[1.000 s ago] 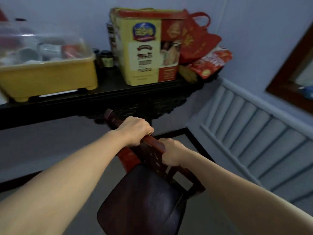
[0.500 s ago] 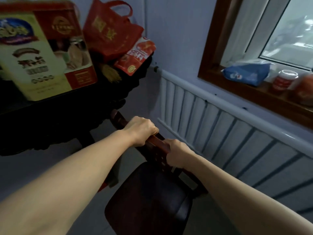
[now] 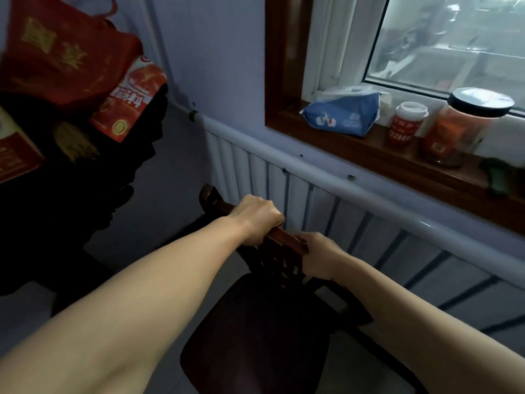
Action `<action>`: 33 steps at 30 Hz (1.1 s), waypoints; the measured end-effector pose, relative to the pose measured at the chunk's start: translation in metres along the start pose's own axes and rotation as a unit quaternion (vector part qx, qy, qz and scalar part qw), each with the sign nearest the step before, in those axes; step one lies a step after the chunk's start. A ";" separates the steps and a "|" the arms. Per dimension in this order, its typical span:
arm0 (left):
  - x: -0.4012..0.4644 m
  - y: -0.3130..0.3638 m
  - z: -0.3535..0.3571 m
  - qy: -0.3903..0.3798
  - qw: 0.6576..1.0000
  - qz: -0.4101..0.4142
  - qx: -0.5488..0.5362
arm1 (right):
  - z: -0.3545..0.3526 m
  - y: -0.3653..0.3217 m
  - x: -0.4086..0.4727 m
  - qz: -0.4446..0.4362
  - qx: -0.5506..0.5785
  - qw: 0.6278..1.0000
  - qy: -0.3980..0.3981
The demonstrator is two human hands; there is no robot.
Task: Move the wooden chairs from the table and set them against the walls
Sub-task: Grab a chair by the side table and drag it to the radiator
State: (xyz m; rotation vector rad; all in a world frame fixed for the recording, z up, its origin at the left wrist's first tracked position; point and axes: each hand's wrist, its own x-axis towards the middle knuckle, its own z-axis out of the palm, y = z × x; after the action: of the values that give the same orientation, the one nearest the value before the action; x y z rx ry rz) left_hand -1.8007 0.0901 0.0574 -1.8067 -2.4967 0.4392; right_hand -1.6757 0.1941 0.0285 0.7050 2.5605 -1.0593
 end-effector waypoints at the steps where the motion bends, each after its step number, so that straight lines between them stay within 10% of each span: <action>1: 0.010 0.003 -0.001 0.003 1.000 0.003 0.001 | -0.006 0.007 0.003 0.001 0.000 1.000 0.004; 11: 0.109 0.023 0.016 0.052 0.995 0.011 -0.080 | -0.061 0.071 0.047 0.059 -0.036 0.997 0.033; 18: 0.162 0.040 0.039 0.128 0.979 -0.035 -0.152 | -0.060 0.096 0.062 0.085 -0.152 0.965 0.195; 33: 0.193 0.051 0.041 0.060 0.991 -0.056 -0.107 | -0.056 0.111 0.083 0.123 -0.240 0.941 0.203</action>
State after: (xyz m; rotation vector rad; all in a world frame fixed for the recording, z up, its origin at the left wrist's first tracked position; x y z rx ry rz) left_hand -1.8240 0.2764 -0.0216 -1.6894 -2.6289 0.0586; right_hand -1.6896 0.3293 -0.0330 1.1500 2.7949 -0.1988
